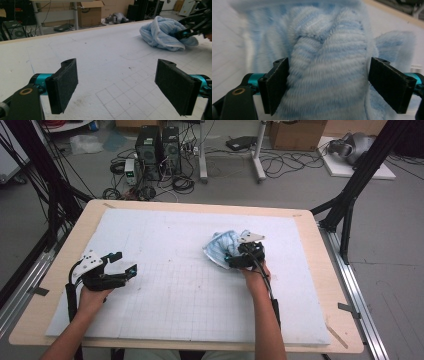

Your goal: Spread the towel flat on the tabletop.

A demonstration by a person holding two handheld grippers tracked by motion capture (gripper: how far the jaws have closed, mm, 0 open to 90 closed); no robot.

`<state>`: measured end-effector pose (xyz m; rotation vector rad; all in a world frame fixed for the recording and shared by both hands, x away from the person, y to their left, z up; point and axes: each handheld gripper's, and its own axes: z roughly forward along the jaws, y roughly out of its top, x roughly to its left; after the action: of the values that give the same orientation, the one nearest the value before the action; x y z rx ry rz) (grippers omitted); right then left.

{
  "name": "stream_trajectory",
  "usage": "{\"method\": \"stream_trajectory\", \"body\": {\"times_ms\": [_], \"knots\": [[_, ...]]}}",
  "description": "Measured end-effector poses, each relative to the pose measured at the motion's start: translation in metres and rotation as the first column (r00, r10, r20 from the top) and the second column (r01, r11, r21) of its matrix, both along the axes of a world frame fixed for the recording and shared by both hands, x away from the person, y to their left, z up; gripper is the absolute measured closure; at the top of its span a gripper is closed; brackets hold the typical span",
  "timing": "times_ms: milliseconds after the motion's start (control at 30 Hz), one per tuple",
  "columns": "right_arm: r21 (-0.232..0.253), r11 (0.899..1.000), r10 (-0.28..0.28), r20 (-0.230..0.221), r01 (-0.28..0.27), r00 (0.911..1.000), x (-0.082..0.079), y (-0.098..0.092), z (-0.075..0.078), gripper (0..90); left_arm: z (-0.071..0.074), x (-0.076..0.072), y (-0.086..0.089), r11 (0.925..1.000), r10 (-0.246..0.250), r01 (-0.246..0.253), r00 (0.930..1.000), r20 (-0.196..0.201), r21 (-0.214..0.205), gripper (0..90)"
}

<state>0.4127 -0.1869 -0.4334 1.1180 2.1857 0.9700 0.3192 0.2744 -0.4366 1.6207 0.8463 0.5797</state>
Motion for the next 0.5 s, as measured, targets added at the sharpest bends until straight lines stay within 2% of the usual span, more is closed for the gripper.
{"method": "stream_trajectory", "body": {"times_ms": [33, 67, 100, 133, 167, 200, 267, 400, 500], "knots": [[-0.013, 1.000, 0.001, -0.027, -0.001, 0.9996, 0.006, 0.003, -0.006, 17.4, 0.000, 0.000, 0.000, 1.0000, 0.000, 0.000, 1.0000, 0.000, 0.001, 19.0], [-0.023, 1.000, -0.003, -0.052, 0.002, 0.9986, 0.009, 0.004, -0.010, 22.1, 0.000, 0.000, 0.001, 1.0000, 0.000, 0.000, 1.0000, 0.000, 0.001, 19.0], [0.004, 1.000, -0.001, -0.084, 0.001, 0.9965, 0.011, 0.004, -0.013, 29.6, 0.000, 0.000, 0.001, 1.0000, 0.002, -0.002, 1.0000, -0.001, -0.001, 19.1], [0.041, 0.999, -0.010, -0.094, 0.014, 0.9955, 0.011, 0.002, -0.014, 39.2, 0.000, 0.000, 0.001, 1.0000, 0.003, -0.003, 1.0000, 0.000, -0.004, 19.1], [0.045, 0.998, -0.027, -0.098, 0.032, 0.9948, 0.009, 0.002, -0.012, 49.7, 0.000, 0.000, 0.002, 1.0000, 0.006, -0.006, 1.0000, -0.002, -0.002, 19.1], [0.029, 0.999, -0.031, -0.089, 0.034, 0.9955, 0.006, 0.003, -0.011, 55.7, 0.000, 0.000, 0.003, 1.0000, 0.004, -0.004, 1.0000, -0.003, -0.002, 19.2], [0.012, 1.000, -0.004, -0.093, 0.005, 0.9957, 0.001, 0.003, -0.009, 60.5, 0.000, 0.000, 0.004, 0.9999, 0.011, -0.011, 0.9999, -0.004, -0.004, 19.3], [0.050, 0.997, 0.058, -0.125, -0.052, 0.9904, -0.011, 0.006, -0.005, 62.0, 0.000, 0.000, 0.005, 0.9998, 0.017, -0.017, 0.9999, -0.003, -0.007, 19.5], [0.060, 0.992, 0.116, -0.159, -0.108, 0.9804, -0.024, 0.016, -0.001, 61.7, 0.001, 0.000, 0.006, 0.9998, 0.017, -0.017, 0.9998, -0.003, -0.007, 19.6]]}}
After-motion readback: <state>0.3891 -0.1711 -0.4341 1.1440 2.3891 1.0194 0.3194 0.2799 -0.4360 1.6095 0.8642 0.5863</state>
